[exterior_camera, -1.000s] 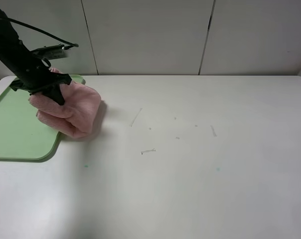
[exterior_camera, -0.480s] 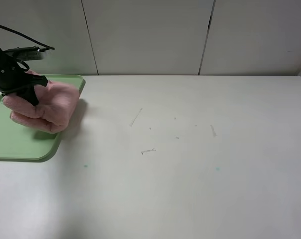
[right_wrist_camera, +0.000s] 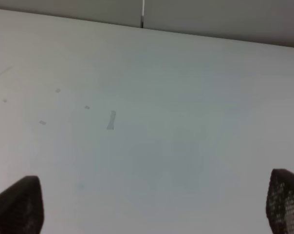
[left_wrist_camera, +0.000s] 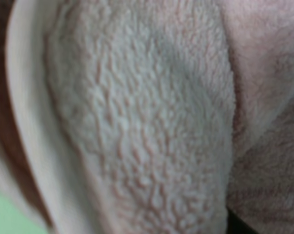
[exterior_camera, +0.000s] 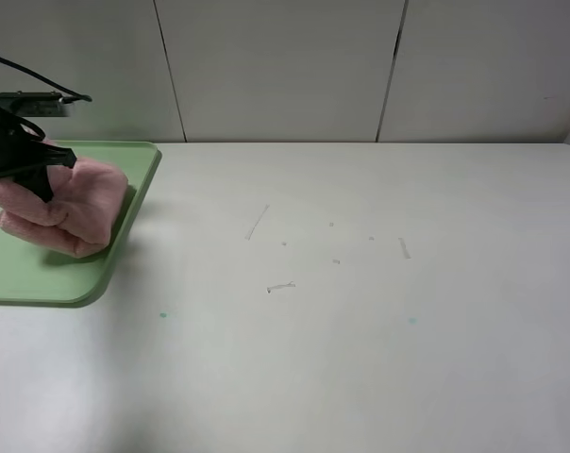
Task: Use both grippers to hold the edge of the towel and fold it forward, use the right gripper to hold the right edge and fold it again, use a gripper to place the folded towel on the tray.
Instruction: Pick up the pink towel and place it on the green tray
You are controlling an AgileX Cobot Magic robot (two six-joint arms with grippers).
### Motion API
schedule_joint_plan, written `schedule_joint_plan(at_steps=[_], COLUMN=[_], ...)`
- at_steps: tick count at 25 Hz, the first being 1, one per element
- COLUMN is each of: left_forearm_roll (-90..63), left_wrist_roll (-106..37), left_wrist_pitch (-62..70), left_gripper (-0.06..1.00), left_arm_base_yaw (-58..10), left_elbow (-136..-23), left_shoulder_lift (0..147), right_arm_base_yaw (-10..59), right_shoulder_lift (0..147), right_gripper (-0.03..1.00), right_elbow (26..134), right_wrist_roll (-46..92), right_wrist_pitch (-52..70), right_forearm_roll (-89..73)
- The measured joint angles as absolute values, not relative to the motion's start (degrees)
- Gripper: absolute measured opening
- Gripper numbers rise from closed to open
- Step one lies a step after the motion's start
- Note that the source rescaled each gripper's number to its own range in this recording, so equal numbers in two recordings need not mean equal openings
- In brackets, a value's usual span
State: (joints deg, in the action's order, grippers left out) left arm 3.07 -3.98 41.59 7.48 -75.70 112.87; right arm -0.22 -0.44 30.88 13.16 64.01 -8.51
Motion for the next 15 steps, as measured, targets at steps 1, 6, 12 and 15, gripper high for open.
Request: schedule_joint_plan(at_steps=[1, 6, 12, 15], left_forearm_roll=[3.1, 3.3, 4.6, 5.1], left_wrist_roll=[-3.9, -3.0, -4.2, -4.3], left_wrist_pitch=[41.6, 41.6, 41.2, 41.4], left_gripper=[0.17, 0.17, 0.69, 0.92], left_arm_base_yaw=[7.5, 7.5, 7.5, 7.5], left_elbow=[-75.7, -75.7, -75.7, -75.7], left_shoulder_lift=[112.9, 112.9, 112.9, 112.9], right_arm_base_yaw=[-0.2, -0.2, -0.2, -0.2], right_shoulder_lift=[-0.4, -0.4, -0.4, -0.4], right_gripper=[1.0, 1.0, 1.0, 1.0], right_elbow=[30.9, 30.9, 30.9, 30.9], right_wrist_roll=[13.2, 13.2, 13.2, 13.2], right_wrist_pitch=[64.0, 64.0, 64.0, 64.0], right_forearm_roll=[-8.5, -8.5, -8.5, -8.5])
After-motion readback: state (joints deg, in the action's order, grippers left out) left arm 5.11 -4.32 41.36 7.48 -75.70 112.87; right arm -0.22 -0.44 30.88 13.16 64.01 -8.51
